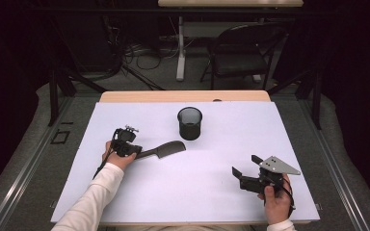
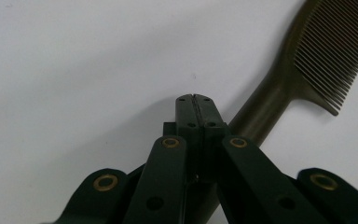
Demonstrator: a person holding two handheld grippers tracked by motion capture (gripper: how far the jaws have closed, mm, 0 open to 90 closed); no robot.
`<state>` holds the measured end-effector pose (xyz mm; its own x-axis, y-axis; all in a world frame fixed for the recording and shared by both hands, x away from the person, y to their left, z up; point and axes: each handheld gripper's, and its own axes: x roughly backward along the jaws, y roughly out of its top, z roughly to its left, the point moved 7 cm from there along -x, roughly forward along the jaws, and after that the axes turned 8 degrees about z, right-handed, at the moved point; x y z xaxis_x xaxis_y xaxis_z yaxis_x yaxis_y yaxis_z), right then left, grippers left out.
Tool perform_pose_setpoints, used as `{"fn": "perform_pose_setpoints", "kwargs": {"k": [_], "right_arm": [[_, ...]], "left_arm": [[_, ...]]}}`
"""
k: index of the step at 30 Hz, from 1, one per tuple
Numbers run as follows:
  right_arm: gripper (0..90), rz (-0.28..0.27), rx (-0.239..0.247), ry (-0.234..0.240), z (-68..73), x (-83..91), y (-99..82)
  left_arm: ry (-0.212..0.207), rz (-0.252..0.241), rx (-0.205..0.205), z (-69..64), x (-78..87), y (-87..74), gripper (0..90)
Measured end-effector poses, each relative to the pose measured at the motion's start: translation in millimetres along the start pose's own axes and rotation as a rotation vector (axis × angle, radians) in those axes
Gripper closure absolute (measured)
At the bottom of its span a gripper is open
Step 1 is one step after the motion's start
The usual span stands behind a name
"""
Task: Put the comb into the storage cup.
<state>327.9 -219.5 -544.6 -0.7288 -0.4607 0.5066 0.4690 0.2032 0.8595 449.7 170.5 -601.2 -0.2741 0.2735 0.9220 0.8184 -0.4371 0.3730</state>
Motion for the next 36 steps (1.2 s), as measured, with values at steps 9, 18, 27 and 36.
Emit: {"fn": "perform_pose_setpoints", "kwargs": {"k": [9, 18, 27, 36], "right_arm": [[14.1, 0.000, 0.002, -0.001, 0.2, -0.4, 0.0], [14.1, -0.001, 0.001, 0.000, 0.5, -0.5, 0.1], [14.0, 0.001, 0.002, 0.000, 0.5, -0.6, -0.1], [14.1, 0.001, 0.000, -0.001, 0.6, -0.6, -0.1]], "left_arm": [[-0.016, -0.009, -0.011, -4.3, 3.4, -8.8, 90.0], [-0.017, -0.020, -0.014, -5.7, 5.0, -15.6, 90.0], [-0.022, -0.016, -0.021, -7.0, 7.4, -18.1, 90.0], [-0.025, -0.014, -0.029, -8.2, 7.9, -19.1, 90.0]]}}
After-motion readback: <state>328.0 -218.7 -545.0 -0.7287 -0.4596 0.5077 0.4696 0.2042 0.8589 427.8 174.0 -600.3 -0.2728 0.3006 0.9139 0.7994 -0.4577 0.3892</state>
